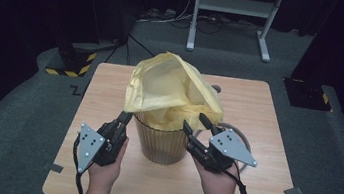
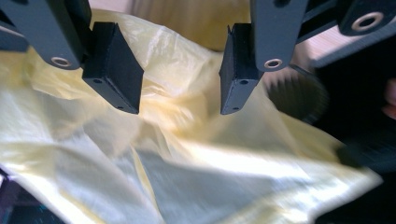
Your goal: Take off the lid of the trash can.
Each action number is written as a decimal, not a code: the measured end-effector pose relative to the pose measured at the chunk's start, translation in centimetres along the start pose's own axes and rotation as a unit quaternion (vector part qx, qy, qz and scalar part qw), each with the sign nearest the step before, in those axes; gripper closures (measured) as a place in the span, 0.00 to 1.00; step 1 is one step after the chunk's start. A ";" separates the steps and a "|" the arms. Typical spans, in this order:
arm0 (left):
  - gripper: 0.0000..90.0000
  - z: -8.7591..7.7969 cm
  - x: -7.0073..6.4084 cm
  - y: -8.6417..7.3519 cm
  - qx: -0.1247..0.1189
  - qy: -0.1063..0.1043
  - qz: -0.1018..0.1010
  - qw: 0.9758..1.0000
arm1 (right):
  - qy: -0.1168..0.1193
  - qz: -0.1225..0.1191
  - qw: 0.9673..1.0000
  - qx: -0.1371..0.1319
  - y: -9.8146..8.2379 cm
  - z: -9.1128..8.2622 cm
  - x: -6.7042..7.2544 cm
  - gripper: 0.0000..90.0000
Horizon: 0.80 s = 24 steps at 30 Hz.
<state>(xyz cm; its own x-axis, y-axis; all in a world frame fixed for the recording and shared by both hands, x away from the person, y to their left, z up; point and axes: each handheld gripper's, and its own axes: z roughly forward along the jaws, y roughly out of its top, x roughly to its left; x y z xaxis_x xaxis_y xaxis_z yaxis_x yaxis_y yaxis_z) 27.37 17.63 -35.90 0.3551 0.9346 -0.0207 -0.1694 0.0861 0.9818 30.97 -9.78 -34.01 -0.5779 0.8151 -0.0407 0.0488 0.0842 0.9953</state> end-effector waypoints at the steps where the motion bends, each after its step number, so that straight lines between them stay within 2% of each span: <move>1: 1.00 0.0 0.0 0.0 -0.001 0.000 0.001 1.000 | 0.000 0.003 1.000 0.008 -0.3 0.3 -0.2 0.55; 5: 1.00 0.0 0.1 0.0 0.000 0.002 0.000 1.000 | 0.009 0.021 1.000 0.001 -0.8 0.2 -1.1 0.63; 6: 1.00 0.0 0.1 0.0 0.001 0.002 0.000 1.000 | 0.009 0.028 1.000 0.003 -0.7 0.1 -1.4 0.70; 9: 1.00 -0.1 0.1 0.0 0.001 0.002 0.001 1.000 | 0.008 0.030 0.999 0.004 -0.8 0.1 -1.7 0.75; 10: 1.00 -0.1 0.1 0.0 0.002 0.003 0.001 1.000 | 0.007 0.029 1.000 0.002 -0.8 0.1 -1.6 0.81; 11: 1.00 -0.1 0.2 0.0 0.002 0.003 0.001 1.000 | 0.003 0.017 1.000 -0.001 -0.8 0.0 -1.5 0.90; 12: 1.00 -0.1 0.2 0.0 0.000 0.004 0.001 1.000 | -0.002 0.009 1.000 -0.002 -0.8 0.1 -1.3 0.93; 13: 1.00 -0.1 0.2 0.1 0.000 0.005 0.001 1.000 | -0.011 -0.001 1.000 -0.004 -0.8 0.2 -1.2 1.00; 16: 1.00 -0.3 0.5 0.3 -0.002 0.011 0.004 1.000 | -0.008 0.002 1.000 0.000 -0.7 0.2 -1.8 1.00; 19: 1.00 -0.3 1.3 0.3 0.004 0.020 0.000 1.000 | -0.022 0.009 1.000 0.003 -0.8 0.2 -3.1 1.00; 22: 1.00 0.2 2.3 -0.1 0.021 0.032 -0.002 0.999 | -0.040 0.015 0.999 0.018 -1.6 0.8 -4.6 1.00; 24: 1.00 0.9 3.3 -0.7 0.041 0.039 -0.008 0.998 | -0.043 0.019 0.998 0.029 -2.2 1.3 -5.3 1.00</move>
<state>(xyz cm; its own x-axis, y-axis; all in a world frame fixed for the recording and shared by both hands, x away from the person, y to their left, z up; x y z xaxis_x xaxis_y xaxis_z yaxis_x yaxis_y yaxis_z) 29.49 20.36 -36.52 0.2837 0.9577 -0.0488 -0.0871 0.0764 0.9933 34.98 -13.50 -36.07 -0.5019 0.8648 -0.0121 0.1179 0.0823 0.9896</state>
